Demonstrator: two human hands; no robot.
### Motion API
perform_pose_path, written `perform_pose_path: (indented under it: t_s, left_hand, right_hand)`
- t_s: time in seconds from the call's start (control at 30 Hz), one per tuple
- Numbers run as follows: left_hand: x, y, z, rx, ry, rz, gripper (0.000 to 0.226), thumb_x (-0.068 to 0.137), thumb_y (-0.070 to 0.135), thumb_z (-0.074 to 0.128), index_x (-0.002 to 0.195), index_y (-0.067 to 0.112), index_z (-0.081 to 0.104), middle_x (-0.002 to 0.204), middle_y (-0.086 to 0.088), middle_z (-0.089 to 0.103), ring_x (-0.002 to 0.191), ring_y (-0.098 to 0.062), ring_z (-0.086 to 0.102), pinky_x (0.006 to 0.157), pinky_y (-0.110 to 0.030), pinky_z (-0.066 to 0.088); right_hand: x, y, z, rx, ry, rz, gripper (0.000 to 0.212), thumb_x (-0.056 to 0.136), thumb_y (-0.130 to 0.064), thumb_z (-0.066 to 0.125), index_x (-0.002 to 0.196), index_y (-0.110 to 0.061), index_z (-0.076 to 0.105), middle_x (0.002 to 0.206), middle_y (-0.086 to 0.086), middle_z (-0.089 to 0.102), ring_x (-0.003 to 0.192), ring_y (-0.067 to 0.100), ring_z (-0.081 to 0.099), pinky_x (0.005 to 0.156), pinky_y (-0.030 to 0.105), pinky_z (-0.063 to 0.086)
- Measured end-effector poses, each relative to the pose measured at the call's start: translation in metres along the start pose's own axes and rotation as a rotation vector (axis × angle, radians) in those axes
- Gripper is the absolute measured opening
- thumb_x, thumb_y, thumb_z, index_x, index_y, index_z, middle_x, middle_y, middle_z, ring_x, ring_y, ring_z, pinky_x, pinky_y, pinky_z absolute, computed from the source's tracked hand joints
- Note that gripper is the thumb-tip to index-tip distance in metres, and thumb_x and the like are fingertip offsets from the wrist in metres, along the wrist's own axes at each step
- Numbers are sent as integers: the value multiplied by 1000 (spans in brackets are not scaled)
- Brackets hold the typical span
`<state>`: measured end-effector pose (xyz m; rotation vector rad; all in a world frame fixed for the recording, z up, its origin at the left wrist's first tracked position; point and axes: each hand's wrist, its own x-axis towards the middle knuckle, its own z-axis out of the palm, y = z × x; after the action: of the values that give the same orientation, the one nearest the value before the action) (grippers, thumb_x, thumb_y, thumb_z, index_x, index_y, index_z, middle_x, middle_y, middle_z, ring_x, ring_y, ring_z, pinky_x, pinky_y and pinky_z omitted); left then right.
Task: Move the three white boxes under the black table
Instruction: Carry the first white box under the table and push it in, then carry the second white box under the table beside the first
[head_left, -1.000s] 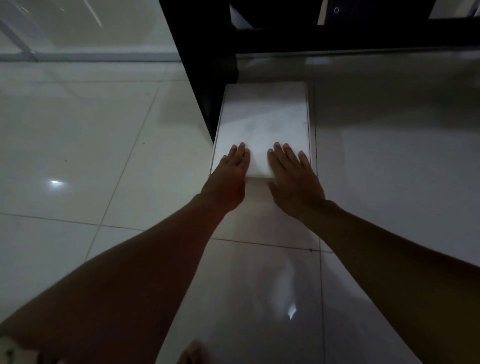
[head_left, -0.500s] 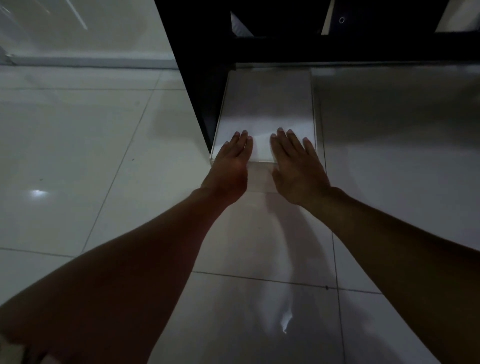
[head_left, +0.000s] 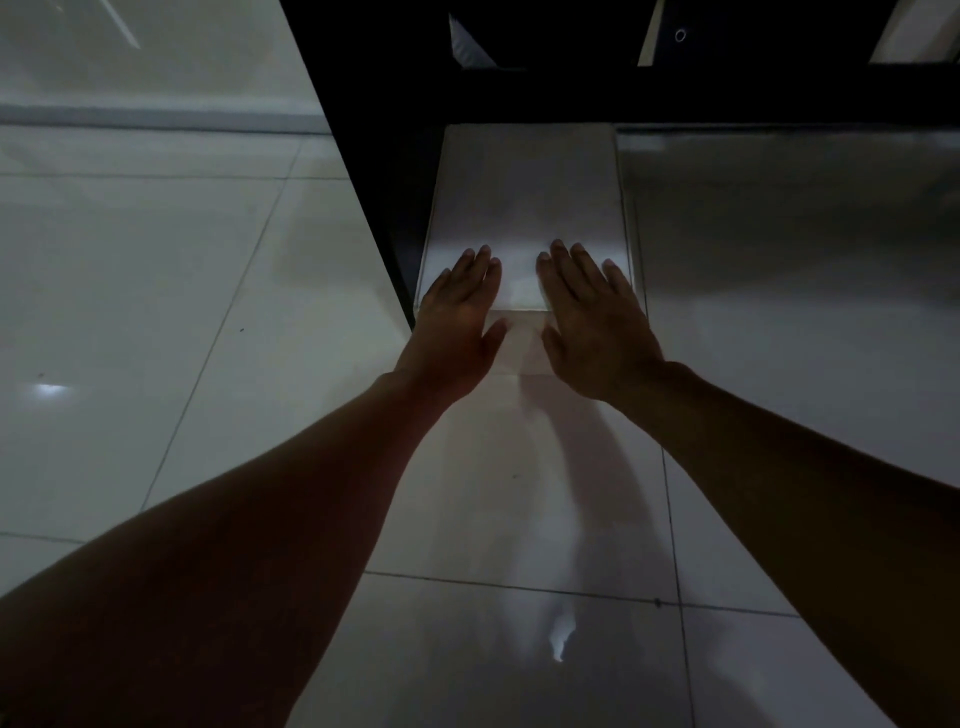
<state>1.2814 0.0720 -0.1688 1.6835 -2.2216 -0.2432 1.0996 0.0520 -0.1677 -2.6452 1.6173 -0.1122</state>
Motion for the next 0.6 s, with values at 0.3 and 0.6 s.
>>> perform_pose_path:
  t_s: [0.3, 0.6]
  left_hand:
    - [-2, 18, -17, 50, -129, -83, 69, 100, 28, 51, 154, 8, 15, 164, -14, 10, 151, -25, 3, 123, -39, 6]
    - [-38, 136, -116, -72, 29, -97, 44, 98, 29, 51, 139, 13, 51, 135, -6, 57, 125, -21, 51, 102, -40, 44]
  right_hand:
    - [-13, -12, -13, 101, -43, 76, 73, 102, -30, 45, 159, -14, 2, 168, 13, -1, 154, 29, -2, 123, 47, 0]
    - [-110, -23, -126, 323, 196, 210, 48, 99, -27, 54, 144, -12, 49, 142, 13, 57, 133, 30, 51, 111, 46, 38]
